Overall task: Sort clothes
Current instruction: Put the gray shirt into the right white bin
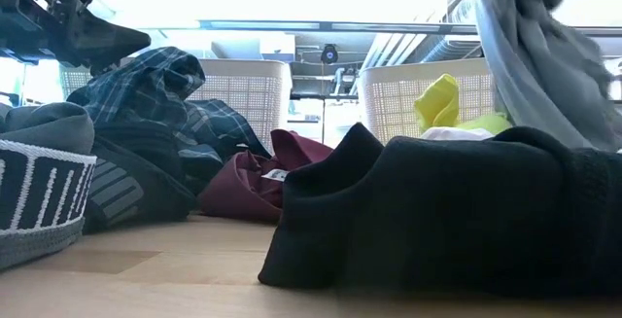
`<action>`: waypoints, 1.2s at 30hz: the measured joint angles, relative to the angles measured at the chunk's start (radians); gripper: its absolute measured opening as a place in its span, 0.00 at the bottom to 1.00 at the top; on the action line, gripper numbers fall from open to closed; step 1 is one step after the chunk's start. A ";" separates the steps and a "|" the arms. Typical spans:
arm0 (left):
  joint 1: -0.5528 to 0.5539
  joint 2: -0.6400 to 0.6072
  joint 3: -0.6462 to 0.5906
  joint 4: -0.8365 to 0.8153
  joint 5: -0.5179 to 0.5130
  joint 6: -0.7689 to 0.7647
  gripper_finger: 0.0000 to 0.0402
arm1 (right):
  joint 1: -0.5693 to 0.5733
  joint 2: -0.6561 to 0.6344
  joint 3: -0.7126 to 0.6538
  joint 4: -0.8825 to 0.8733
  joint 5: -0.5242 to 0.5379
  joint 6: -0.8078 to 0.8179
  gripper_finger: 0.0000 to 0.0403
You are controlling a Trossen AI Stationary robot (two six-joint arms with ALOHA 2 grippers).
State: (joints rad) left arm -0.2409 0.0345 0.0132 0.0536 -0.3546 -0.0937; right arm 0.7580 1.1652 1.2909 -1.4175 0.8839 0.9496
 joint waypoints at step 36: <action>0.000 0.000 0.000 0.000 0.000 0.000 0.00 | -0.553 -0.093 0.691 0.097 0.389 -0.906 0.03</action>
State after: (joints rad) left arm -0.2409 0.0345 0.0131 0.0536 -0.3546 -0.0937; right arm 0.2053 1.0721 1.9815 -1.3201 1.2727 0.0433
